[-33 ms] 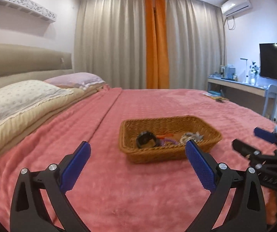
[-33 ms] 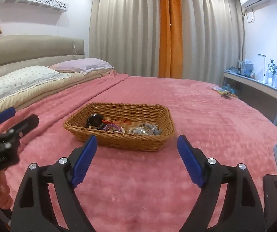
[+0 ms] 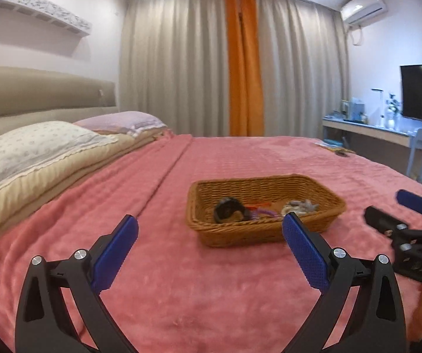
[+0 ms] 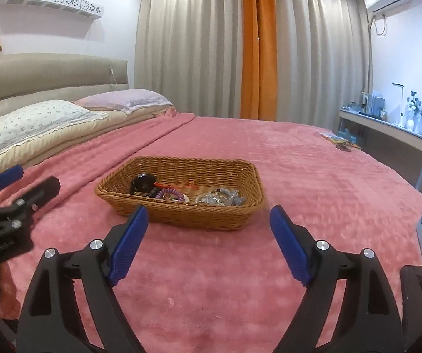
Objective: Organize jewelry
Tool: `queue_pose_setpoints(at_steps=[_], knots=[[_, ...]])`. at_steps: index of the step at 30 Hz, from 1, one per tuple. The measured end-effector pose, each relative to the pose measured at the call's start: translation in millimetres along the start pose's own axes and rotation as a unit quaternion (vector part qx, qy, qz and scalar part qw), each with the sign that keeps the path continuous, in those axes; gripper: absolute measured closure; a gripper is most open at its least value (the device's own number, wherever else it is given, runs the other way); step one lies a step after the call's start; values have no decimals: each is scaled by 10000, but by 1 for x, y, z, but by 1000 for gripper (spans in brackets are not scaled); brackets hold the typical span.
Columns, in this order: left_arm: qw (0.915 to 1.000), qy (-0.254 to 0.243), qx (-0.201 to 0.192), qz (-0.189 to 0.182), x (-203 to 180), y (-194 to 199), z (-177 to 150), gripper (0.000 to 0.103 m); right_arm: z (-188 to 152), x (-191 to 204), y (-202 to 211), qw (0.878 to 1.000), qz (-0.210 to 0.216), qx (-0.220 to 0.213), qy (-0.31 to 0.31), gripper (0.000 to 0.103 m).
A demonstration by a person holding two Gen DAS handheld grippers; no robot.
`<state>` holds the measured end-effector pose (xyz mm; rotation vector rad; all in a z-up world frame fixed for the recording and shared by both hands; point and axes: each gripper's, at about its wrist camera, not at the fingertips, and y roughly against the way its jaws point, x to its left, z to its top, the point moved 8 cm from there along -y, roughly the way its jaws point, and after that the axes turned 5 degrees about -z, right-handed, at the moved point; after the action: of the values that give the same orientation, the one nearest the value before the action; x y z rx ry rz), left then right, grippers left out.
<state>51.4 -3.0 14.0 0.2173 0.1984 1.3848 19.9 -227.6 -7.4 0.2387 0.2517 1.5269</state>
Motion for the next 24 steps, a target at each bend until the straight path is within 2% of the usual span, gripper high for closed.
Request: queue_pose_setpoints(at_steps=[5,11,24], knots=[[9996,227,66,160,7,-9,-20,8,-20,2,-12,9998,-89,132,-83,23],[9987,352,340,139,12,-22,-32,8,-28,8,-18,9998,-97,165,36,23],[9987,174,463,149,5,-27,-36,8,-34,3,-26,9993,-58,333,-153,22]])
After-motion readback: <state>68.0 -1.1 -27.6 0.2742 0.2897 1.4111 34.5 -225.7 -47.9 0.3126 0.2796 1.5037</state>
